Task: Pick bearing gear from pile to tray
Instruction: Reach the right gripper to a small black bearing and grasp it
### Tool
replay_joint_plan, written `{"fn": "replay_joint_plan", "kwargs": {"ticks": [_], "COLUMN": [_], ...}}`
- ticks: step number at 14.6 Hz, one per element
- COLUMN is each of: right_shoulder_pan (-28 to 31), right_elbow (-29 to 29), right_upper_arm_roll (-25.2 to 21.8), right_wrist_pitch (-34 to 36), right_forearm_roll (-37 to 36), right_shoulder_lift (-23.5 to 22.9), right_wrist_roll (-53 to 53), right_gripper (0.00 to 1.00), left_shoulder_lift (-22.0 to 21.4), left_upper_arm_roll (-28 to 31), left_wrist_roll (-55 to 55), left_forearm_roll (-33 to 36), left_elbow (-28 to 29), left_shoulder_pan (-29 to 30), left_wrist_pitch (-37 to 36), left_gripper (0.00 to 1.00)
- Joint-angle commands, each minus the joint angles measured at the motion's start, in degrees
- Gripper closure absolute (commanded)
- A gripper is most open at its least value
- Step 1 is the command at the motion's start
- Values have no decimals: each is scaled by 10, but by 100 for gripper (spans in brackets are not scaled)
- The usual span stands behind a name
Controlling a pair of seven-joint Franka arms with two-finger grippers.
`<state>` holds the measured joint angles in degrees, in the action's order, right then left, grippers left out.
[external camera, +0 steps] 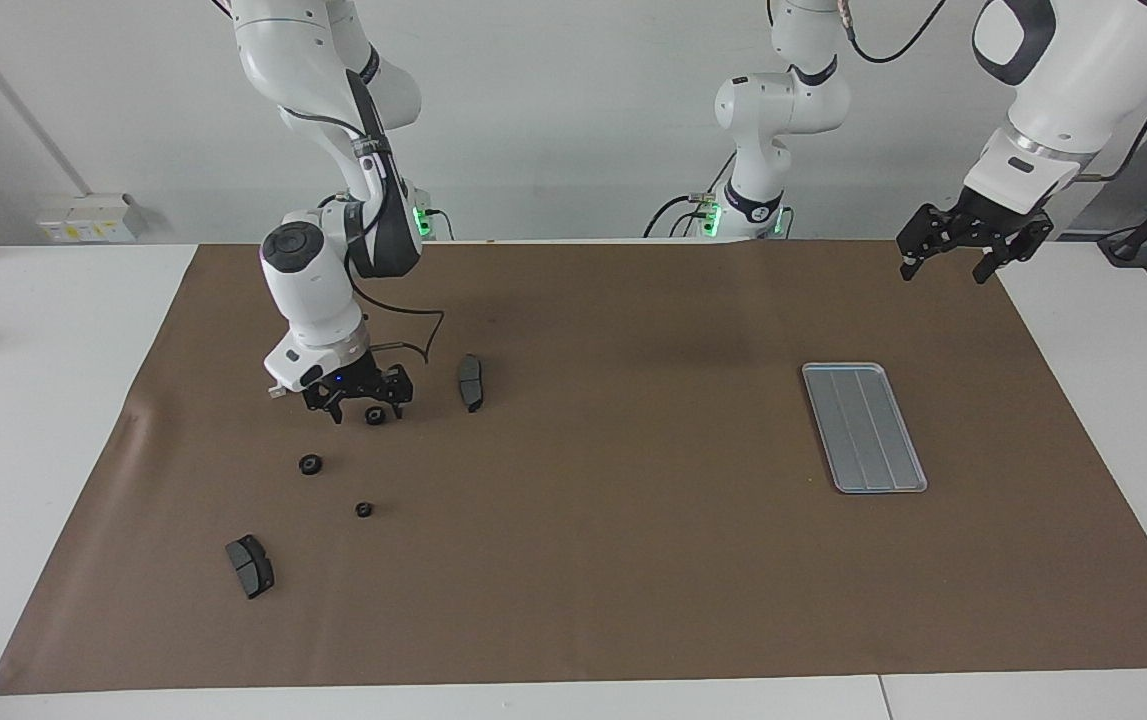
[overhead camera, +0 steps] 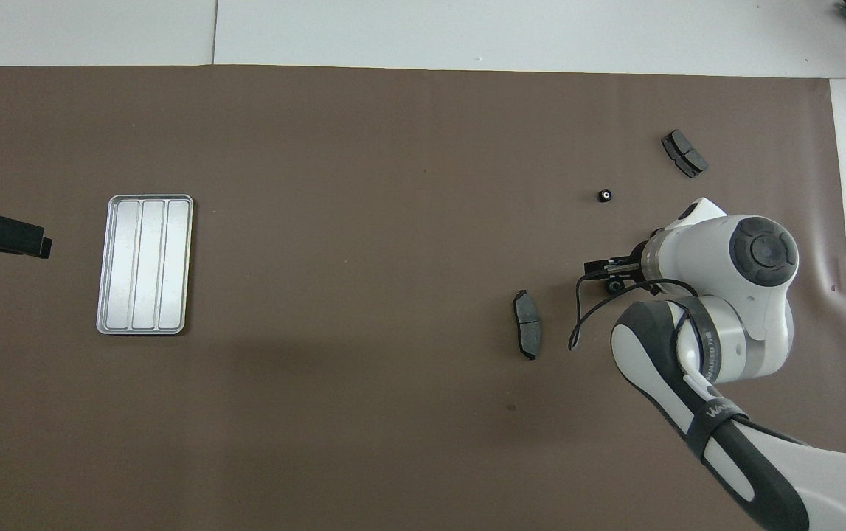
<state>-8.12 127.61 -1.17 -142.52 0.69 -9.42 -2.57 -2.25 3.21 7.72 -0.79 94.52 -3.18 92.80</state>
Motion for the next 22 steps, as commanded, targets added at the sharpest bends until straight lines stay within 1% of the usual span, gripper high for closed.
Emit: {"fn": "replay_joint_plan", "kwargs": {"ticks": [1, 8, 10, 14, 15, 18, 20, 22], "right_shoulder_pan": [5, 7, 7, 5, 5, 5, 5, 4], "right_elbow": [20, 31, 32, 32, 33, 32, 26, -4], "right_upper_arm_roll": [4, 4, 4, 4, 4, 4, 4, 4], "right_wrist_pitch": [-20, -21, -21, -21, -21, -21, -18, 17], "right_forearm_roll": [12, 12, 12, 12, 12, 12, 12, 12], "right_shoulder_lift": [-1, -4, -5, -5, -5, -5, -9, -9], "right_wrist_roll": [27, 51, 51, 52, 52, 49, 46, 45], "right_gripper": [0, 0, 21, 49, 59, 100, 100, 100], "left_shoulder_lift": [-14, -14, -14, -14, -14, -14, -14, -14], "left_upper_arm_roll": [-6, -7, -7, -6, -7, -6, -7, -6], "left_wrist_roll": [5, 5, 5, 5, 5, 5, 5, 5], "left_forearm_roll": [9, 9, 9, 9, 9, 9, 9, 9], "left_elbow": [15, 15, 15, 15, 15, 15, 15, 15], "left_shoulder_pan": [9, 9, 9, 9, 9, 9, 9, 9], "left_wrist_pitch": [2, 2, 2, 2, 2, 2, 2, 2], "left_gripper": [0, 0, 0, 0, 0, 0, 0, 0]}}
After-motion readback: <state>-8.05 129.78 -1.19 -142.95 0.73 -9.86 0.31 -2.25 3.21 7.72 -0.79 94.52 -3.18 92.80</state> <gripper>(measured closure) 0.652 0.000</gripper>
